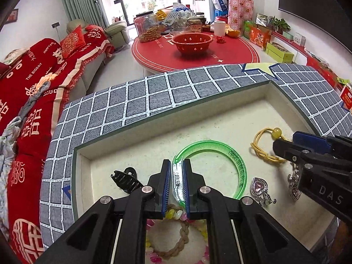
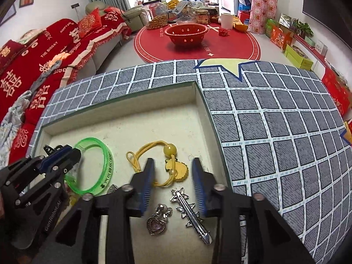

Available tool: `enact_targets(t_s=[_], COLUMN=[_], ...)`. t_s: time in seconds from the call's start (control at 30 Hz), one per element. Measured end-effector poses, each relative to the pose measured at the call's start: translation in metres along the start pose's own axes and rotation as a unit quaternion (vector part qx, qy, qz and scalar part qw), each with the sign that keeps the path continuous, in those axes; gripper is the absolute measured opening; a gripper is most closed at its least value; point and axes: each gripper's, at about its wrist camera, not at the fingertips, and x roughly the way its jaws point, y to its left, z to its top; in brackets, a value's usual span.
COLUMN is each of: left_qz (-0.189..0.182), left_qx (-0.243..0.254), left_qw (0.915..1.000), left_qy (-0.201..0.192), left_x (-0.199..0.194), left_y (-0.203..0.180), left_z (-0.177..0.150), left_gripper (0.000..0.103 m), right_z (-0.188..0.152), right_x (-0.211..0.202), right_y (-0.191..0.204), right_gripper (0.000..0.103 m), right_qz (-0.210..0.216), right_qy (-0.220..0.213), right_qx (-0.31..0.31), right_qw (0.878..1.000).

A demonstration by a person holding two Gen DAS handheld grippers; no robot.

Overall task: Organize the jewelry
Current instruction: 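Open both tools to release the bangle and hair tie in the tray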

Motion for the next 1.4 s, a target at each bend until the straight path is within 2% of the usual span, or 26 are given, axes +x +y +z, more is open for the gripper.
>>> enact_targets(t_s=[0.07, 0.17, 0.33, 0.53, 0.6, 0.67, 0.83, 1.1, 1.13, 1.17, 1.23, 1.33, 1.4], left_qz=[0.0, 0.002, 0.003, 0.004, 0.0, 0.002, -0.001, -0.001, 0.001, 0.005, 0.028, 0.027, 0.033], left_qx=[-0.002, -0.005, -0.011, -0.018, -0.02, -0.02, -0.017, -0.038, -0.041, -0.047, -0.063, -0.061, -0.059], left_qw=[1.0, 0.9999, 0.9995, 0.9988, 0.9987, 0.9985, 0.9984, 0.9972, 0.9969, 0.9967, 0.9938, 0.9937, 0.9935], left_qy=[-0.005, -0.016, -0.029, -0.044, -0.047, -0.052, -0.054, -0.065, -0.066, -0.066, -0.088, -0.09, -0.091], left_x=[-0.004, -0.012, -0.027, -0.045, -0.05, -0.056, -0.064, -0.081, -0.083, -0.085, -0.091, -0.095, -0.099], left_y=[0.001, 0.004, 0.007, 0.009, 0.009, 0.01, 0.012, 0.029, 0.031, 0.034, 0.039, 0.043, 0.044], left_z=[0.0, 0.001, 0.002, 0.0, -0.003, -0.006, -0.014, -0.026, -0.027, -0.029, -0.034, -0.037, -0.041], left_gripper=[0.024, 0.024, 0.024, 0.024, 0.024, 0.024, 0.024, 0.024, 0.044, 0.103, 0.103, 0.103, 0.103], right_z=[0.001, 0.001, 0.0, -0.005, -0.007, -0.01, -0.015, -0.021, -0.022, -0.022, -0.026, -0.032, -0.035], right_x=[-0.006, -0.016, -0.033, -0.051, -0.055, -0.061, -0.074, -0.093, -0.095, -0.096, -0.099, -0.103, -0.105], right_y=[-0.003, -0.007, -0.012, -0.014, -0.014, -0.014, -0.012, -0.008, -0.007, -0.006, -0.004, -0.001, 0.0], right_gripper=[0.06, 0.06, 0.061, 0.062, 0.071, 0.075, 0.075, 0.079, 0.08, 0.08, 0.08, 0.08, 0.088], right_qz=[0.017, 0.042, 0.056, 0.062, 0.065, 0.067, 0.071, 0.073, 0.074, 0.074, 0.077, 0.077, 0.077], right_qy=[-0.007, -0.017, -0.032, -0.041, -0.041, -0.043, -0.046, -0.052, -0.051, -0.051, -0.05, -0.049, -0.048], right_qx=[0.015, 0.034, 0.054, 0.058, 0.059, 0.061, 0.06, 0.056, 0.054, 0.054, 0.053, 0.049, 0.048], right_qw=[1.0, 0.998, 0.996, 0.996, 0.995, 0.995, 0.995, 0.994, 0.994, 0.994, 0.994, 0.995, 0.995])
